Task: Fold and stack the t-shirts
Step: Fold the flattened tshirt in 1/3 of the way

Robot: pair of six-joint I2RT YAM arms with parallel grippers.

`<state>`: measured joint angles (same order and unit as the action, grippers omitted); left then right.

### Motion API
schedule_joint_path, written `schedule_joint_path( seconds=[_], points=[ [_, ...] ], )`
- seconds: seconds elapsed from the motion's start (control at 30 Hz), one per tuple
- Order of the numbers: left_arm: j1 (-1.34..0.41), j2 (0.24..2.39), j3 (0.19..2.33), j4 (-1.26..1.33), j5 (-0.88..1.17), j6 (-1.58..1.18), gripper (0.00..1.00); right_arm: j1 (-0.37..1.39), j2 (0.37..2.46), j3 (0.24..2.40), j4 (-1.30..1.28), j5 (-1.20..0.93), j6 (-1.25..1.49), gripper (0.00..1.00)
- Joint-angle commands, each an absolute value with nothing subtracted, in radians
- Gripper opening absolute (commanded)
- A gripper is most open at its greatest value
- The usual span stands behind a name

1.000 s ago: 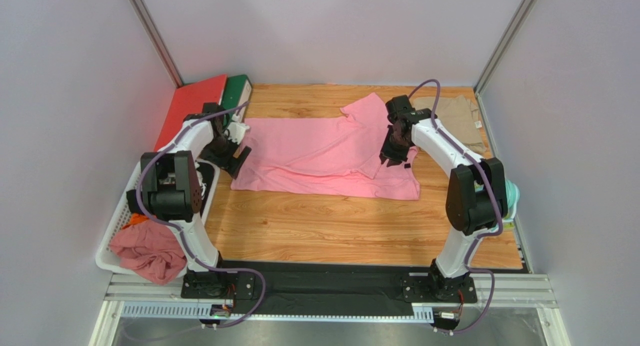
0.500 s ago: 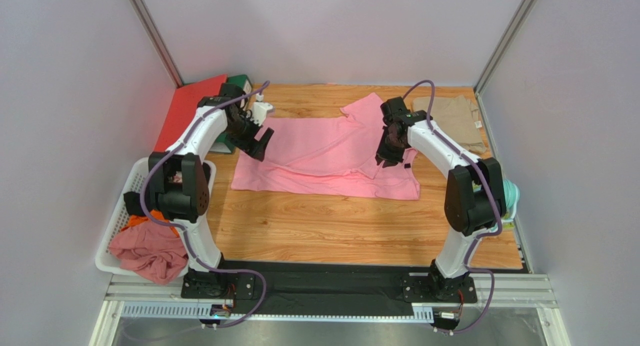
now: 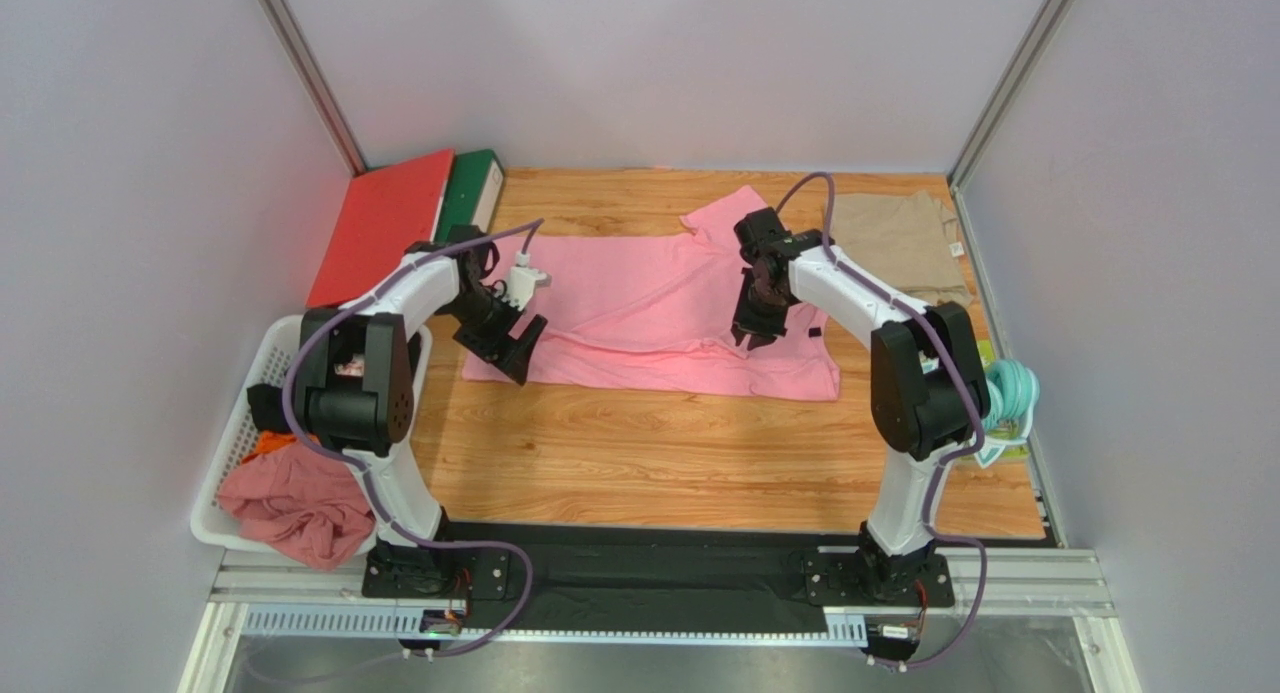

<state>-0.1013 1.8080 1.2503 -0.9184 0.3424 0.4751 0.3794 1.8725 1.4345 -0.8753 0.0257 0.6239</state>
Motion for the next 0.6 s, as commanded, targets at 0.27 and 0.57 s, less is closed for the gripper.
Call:
schedule_joint_path(
  seconds=[0.27, 0.57],
  points=[
    [-0.098, 1.862, 1.33, -0.841, 0.342, 0.462, 0.92, 0.393, 1.951, 1.488, -0.845, 0.041, 0.637, 0.31],
    [-0.098, 1.867, 1.273, -0.802, 0.318, 0.465, 0.92, 0.393, 1.974, 1.468, -0.831, 0.043, 0.644, 0.3]
  ],
)
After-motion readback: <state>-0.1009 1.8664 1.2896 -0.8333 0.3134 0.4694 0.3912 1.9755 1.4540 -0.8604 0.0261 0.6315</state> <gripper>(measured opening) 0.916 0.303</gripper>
